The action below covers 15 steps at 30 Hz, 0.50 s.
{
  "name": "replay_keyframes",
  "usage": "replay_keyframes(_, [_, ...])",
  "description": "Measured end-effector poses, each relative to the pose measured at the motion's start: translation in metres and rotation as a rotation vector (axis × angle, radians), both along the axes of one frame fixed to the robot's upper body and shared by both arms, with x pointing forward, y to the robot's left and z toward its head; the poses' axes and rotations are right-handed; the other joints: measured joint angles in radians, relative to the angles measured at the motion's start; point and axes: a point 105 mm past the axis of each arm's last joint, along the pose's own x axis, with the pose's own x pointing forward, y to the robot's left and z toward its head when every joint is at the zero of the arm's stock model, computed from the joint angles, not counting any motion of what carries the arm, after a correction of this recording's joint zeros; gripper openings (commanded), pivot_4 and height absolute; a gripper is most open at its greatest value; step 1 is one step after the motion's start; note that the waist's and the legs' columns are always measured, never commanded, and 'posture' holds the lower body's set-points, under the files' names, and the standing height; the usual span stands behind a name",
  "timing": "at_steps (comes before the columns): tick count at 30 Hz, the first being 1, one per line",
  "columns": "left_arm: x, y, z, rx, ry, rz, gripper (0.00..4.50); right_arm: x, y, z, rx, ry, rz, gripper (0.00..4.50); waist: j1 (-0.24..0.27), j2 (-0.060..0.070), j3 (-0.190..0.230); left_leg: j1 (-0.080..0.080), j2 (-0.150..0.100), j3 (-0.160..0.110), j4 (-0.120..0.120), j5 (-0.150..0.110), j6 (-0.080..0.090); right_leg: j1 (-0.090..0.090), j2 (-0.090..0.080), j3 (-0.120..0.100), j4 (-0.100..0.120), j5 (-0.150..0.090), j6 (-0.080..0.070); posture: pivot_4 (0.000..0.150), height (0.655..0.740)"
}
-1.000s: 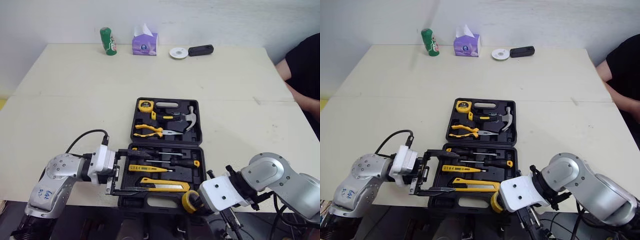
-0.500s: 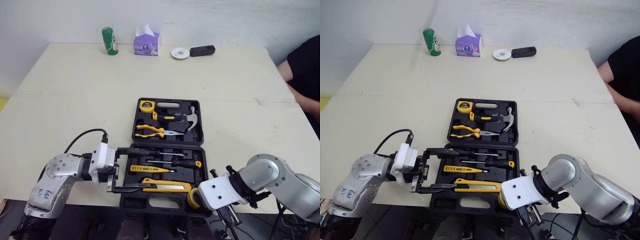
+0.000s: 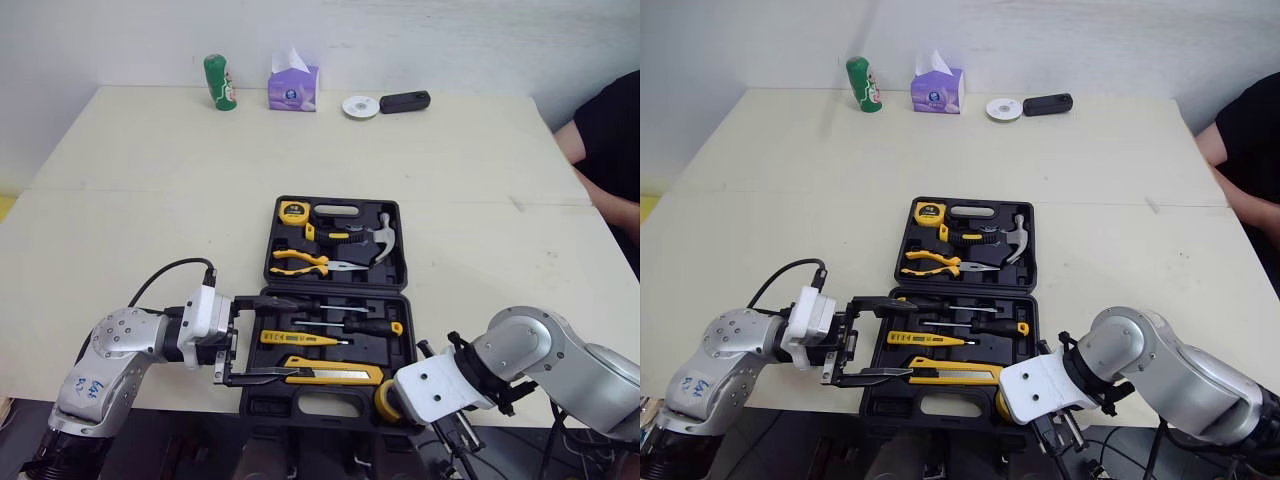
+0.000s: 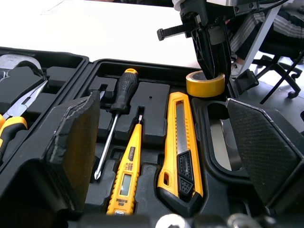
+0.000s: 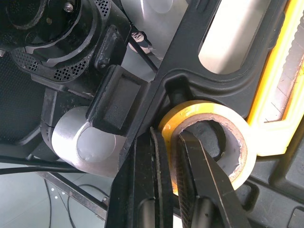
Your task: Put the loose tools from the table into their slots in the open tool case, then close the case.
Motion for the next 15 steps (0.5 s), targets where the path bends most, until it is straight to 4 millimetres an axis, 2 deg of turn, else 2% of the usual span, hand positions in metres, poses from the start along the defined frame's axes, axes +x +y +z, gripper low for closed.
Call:
replay_keyframes(5, [0.0007, 0.0, -0.0002, 0.001, -0.001, 0.006, 4.5, -0.0007, -0.0003, -0.0001, 0.0, 0.013, -0.004, 0.03, 0.001, 0.0, 0.0, 0.0, 0.0, 0.0, 0.0, 0.0, 0.0, 0.0, 0.0, 0.0, -0.001, 0.0, 0.0, 0.15, 0.74])
replay_keyframes(10, [0.0009, -0.0002, -0.0003, 0.001, 0.0, 0.008, 4.5, 0.0043, -0.0031, 0.0009, 0.003, 0.013, -0.031, 2.16, 0.002, 0.0, 0.0, 0.0, 0.0, 0.0, 0.0, 0.0, 0.0, 0.001, 0.0, -0.001, -0.001, 0.0, 0.0, 0.15, 0.74])
replay_keyframes(15, [-0.0004, 0.0006, -0.0009, 0.007, 0.008, -0.003, 4.5, 0.0001, -0.003, 0.0044, 0.022, 0.087, 0.013, 2.16, 0.0, 0.0, 0.0, 0.0, 0.0, 0.0, 0.0, 0.0, 0.0, 0.001, 0.0, -0.001, -0.001, 0.0, 0.0, 0.15, 0.74])
